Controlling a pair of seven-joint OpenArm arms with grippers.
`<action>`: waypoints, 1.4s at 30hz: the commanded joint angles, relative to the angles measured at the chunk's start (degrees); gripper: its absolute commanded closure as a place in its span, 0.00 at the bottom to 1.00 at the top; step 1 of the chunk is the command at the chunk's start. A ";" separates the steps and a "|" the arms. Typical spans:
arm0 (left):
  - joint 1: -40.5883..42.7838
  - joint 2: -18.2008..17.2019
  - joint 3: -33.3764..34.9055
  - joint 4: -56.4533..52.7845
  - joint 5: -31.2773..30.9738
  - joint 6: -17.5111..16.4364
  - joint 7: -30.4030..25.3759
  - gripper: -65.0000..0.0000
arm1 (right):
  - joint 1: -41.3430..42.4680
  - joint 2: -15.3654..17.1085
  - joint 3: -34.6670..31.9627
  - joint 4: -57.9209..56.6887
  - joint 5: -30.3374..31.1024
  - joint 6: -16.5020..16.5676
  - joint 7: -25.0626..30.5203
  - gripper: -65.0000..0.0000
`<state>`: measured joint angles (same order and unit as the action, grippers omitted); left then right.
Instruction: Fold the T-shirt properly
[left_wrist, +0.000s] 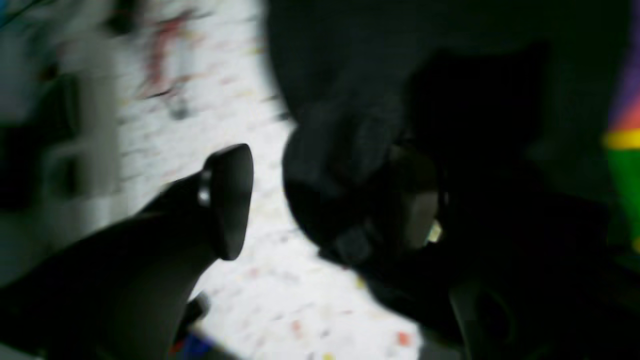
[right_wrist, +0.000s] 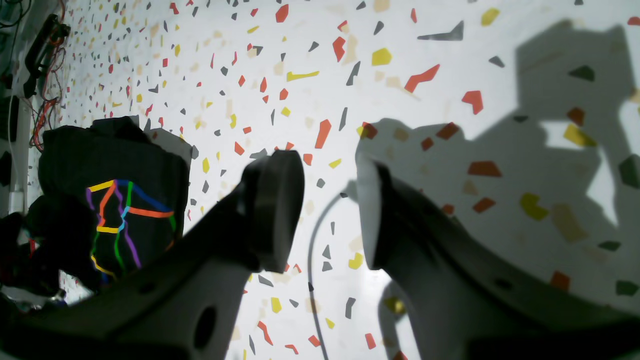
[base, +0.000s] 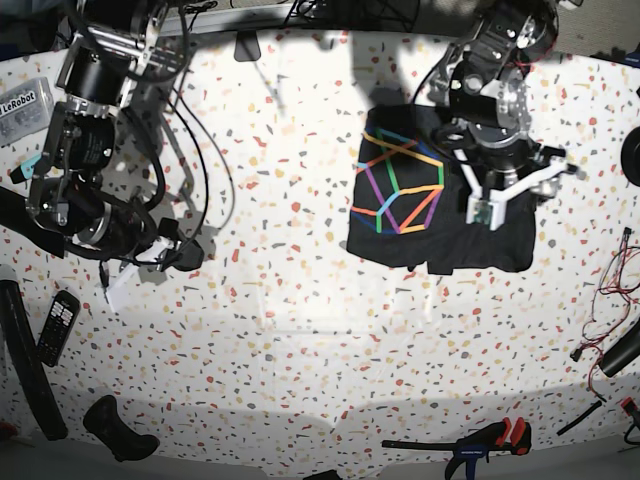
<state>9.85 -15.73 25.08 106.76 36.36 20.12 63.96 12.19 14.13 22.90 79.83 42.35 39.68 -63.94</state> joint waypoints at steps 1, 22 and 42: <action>-0.50 -0.20 -0.24 0.90 3.02 0.55 0.39 0.40 | 1.29 0.63 0.20 1.03 1.38 0.32 0.94 0.67; 4.48 -0.20 -0.22 0.90 21.09 6.10 16.04 0.40 | 1.36 0.63 -1.84 1.03 15.12 0.32 0.92 0.67; 1.38 -1.07 -0.74 -8.11 4.07 9.07 -5.70 0.40 | 9.90 -20.90 -37.57 0.35 -7.78 0.32 14.10 0.67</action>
<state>11.57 -16.38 24.49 97.89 39.13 28.51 58.63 20.64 -6.31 -14.74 79.44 32.86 39.75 -51.16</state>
